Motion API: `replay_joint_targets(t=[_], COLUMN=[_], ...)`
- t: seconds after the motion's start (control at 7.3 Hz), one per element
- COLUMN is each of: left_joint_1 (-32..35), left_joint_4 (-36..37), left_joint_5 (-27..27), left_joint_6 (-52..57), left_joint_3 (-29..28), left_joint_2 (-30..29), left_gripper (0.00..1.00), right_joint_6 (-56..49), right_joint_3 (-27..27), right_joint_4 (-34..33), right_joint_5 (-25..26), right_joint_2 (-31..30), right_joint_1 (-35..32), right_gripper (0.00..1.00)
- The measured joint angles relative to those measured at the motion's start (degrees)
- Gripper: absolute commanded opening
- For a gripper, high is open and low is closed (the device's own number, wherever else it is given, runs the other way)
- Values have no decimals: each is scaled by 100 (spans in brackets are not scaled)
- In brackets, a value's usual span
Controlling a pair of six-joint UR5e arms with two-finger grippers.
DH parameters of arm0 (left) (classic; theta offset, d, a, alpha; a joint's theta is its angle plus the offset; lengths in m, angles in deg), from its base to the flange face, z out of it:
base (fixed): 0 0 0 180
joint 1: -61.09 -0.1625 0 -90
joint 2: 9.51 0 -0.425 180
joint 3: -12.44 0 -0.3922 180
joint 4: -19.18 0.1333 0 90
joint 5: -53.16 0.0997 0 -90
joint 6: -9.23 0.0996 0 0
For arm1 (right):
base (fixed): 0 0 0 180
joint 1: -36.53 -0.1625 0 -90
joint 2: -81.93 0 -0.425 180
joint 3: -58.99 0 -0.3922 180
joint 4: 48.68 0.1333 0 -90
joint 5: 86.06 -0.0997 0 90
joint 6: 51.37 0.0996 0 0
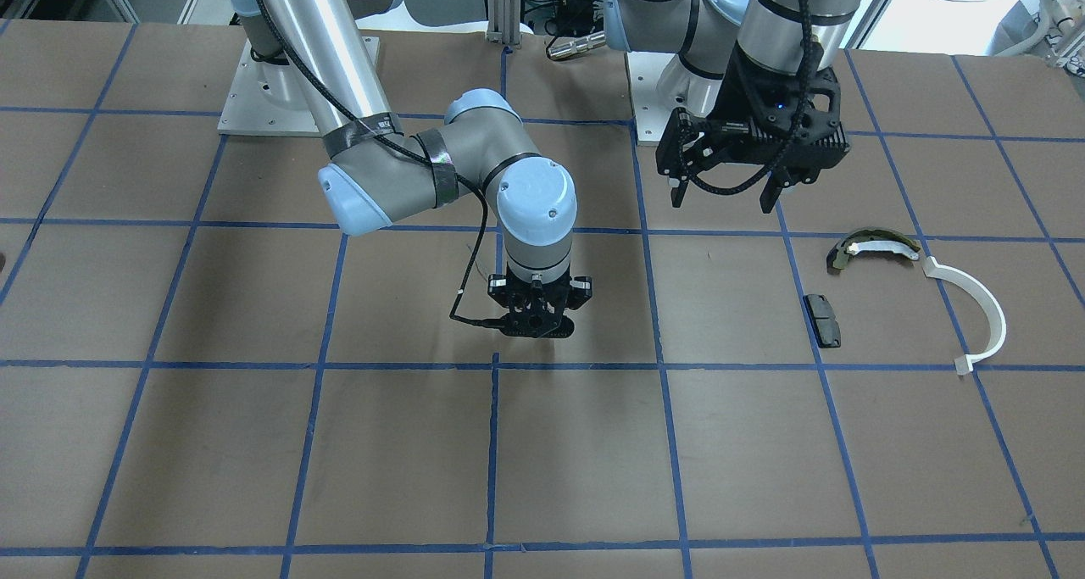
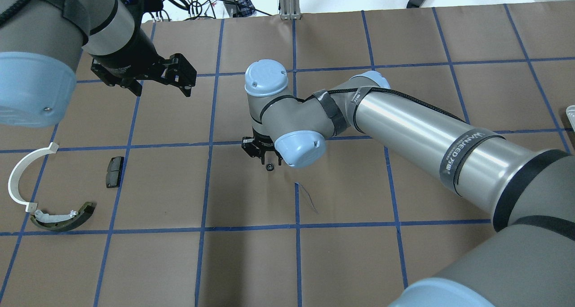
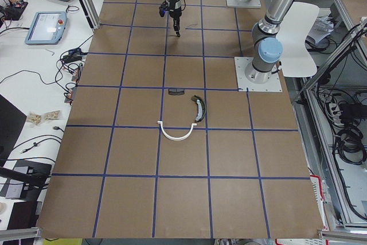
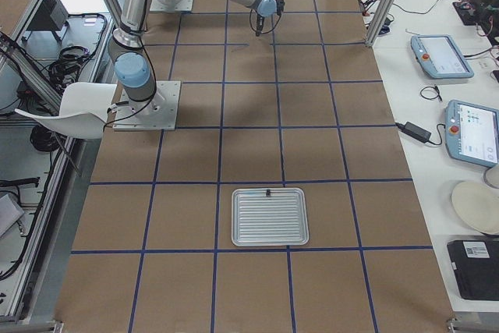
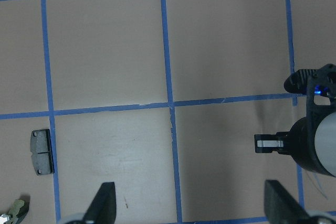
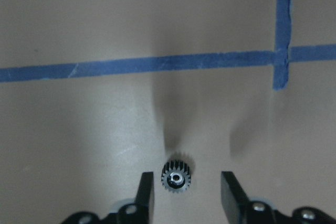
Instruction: Place bearing gear from tray to pile
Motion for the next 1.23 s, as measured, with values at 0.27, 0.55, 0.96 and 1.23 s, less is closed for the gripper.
replay_joint_targets(t=[0.27,0.55,0.96,1.23], left_joint_1=[-37,-24,801,1348], left_joint_4=[220,1012,1689,2316], left_joint_5=[-19,-28,-32,-21], left_joint_6=[-39,-282,-1422,-1851], left_joint_3=[461,1102,1386,1393], left_joint_2=[-173,-488,-1228,-1829], left_gripper=[100,100,100,100], right_joint_6=[-351,-1547,-4033,-6078], right_joint_3=[18,-5,-20,-9], right_joint_4=[-38,179,677,870], right_joint_5=[150,151,156,159], right_joint_2=[-244,-725,-1170,-1207], right_joint_1=[367,1341,3172,4300], right_gripper=[100,100,100,100])
